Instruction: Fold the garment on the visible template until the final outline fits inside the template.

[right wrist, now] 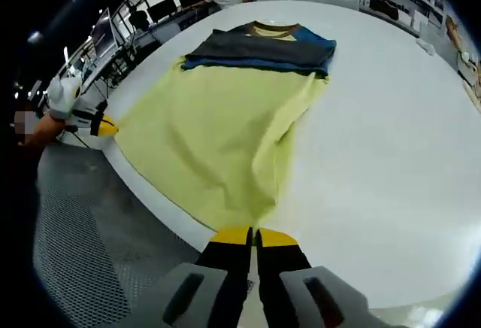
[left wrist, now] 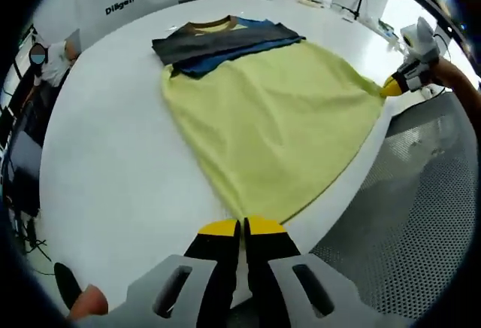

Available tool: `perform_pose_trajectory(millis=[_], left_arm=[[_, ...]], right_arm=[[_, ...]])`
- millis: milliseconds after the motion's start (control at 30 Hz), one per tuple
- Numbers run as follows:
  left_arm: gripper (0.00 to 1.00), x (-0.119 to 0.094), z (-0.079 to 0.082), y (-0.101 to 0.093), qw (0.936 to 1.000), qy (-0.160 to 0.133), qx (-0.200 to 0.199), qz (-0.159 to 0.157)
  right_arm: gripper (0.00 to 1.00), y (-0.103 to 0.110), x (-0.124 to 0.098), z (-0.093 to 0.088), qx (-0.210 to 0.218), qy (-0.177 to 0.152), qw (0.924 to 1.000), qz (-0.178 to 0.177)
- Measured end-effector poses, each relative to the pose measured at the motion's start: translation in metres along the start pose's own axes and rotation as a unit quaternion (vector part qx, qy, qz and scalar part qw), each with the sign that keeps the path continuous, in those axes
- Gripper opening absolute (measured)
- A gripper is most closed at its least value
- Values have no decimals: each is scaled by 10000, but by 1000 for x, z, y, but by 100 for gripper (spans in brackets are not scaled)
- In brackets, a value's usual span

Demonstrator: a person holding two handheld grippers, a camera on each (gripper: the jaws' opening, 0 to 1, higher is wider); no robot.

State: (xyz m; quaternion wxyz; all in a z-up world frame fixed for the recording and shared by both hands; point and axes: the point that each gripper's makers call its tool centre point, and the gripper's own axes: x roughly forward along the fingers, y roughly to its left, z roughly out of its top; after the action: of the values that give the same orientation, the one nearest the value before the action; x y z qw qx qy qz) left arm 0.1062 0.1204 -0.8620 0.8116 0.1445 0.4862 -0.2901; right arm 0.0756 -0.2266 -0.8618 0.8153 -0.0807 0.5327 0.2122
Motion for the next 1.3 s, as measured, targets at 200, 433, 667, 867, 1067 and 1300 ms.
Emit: perform_pose_trajectory(millis=[200, 433, 667, 867, 1067, 1300], left_arm=[[0, -2, -9, -5, 9999, 107, 33, -78], [0, -3, -16, -6, 9994, 274, 127, -172], [0, -6, -22, -14, 9987, 378, 208, -266], [0, -5, -21, -13, 9987, 391, 182, -270], [0, -17, -14, -13, 9995, 187, -4, -260], [0, -56, 13, -14, 9964, -581, -533, -310]], right_arm=[[0, 7, 0, -4, 151, -1, 9998, 108], [0, 11, 0, -13, 159, 98, 9998, 116], [0, 7, 1, -17, 157, 118, 9998, 25], [0, 7, 2, -17, 198, 123, 9997, 61], [0, 9, -13, -11, 303, -27, 9994, 176], [0, 8, -46, 6, 534, -409, 9971, 351]])
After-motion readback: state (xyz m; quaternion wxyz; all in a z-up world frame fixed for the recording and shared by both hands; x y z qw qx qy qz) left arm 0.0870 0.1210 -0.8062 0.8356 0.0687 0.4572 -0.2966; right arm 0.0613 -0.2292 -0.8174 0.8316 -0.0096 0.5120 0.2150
